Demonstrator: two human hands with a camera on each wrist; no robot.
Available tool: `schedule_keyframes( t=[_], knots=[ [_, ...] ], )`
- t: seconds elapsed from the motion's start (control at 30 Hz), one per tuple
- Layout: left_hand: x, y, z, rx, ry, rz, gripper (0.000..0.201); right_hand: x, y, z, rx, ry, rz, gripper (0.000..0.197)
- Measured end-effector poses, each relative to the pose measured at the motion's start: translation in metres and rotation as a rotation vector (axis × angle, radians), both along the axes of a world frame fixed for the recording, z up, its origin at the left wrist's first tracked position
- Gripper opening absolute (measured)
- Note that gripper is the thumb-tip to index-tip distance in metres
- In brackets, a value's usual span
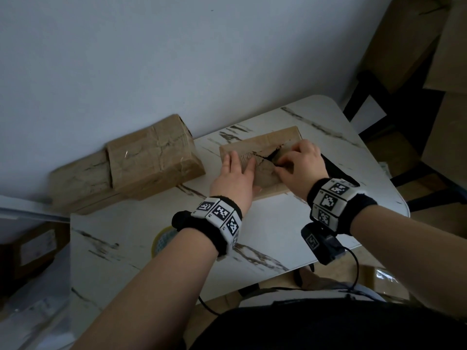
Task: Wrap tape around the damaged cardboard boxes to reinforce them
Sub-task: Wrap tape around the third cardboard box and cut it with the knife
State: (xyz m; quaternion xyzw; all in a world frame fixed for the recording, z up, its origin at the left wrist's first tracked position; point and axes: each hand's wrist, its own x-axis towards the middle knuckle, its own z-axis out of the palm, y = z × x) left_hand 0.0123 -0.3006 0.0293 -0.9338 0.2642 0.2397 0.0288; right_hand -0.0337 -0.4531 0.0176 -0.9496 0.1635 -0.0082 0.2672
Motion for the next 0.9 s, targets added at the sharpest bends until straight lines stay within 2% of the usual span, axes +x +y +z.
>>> schedule_keyframes(
  t=[0.1,0.23,0.37,0.47,0.7,0.9],
  knots=[
    [0.001,-0.001,0.000,0.018,-0.002,-0.007,0.068,0.005,-0.007,0.011,-0.021,0.178,0.119,0.028],
    [0.002,-0.003,0.000,0.052,0.004,-0.003,0.067,0.021,-0.006,0.025,-0.165,0.438,0.256,0.033],
    [0.002,-0.003,-0.001,0.076,-0.003,-0.008,0.067,0.031,-0.010,0.031,-0.165,0.524,0.309,0.028],
    [0.002,-0.002,-0.002,0.057,-0.008,-0.015,0.067,0.031,-0.015,0.028,-0.132,0.484,0.315,0.024],
    [0.002,-0.001,-0.004,0.030,-0.016,-0.028,0.067,0.024,-0.017,0.019,-0.005,0.318,0.197,0.007],
    [0.001,0.000,-0.002,0.013,-0.016,-0.032,0.067,0.011,-0.015,0.003,0.123,0.116,0.085,0.014]
  ],
)
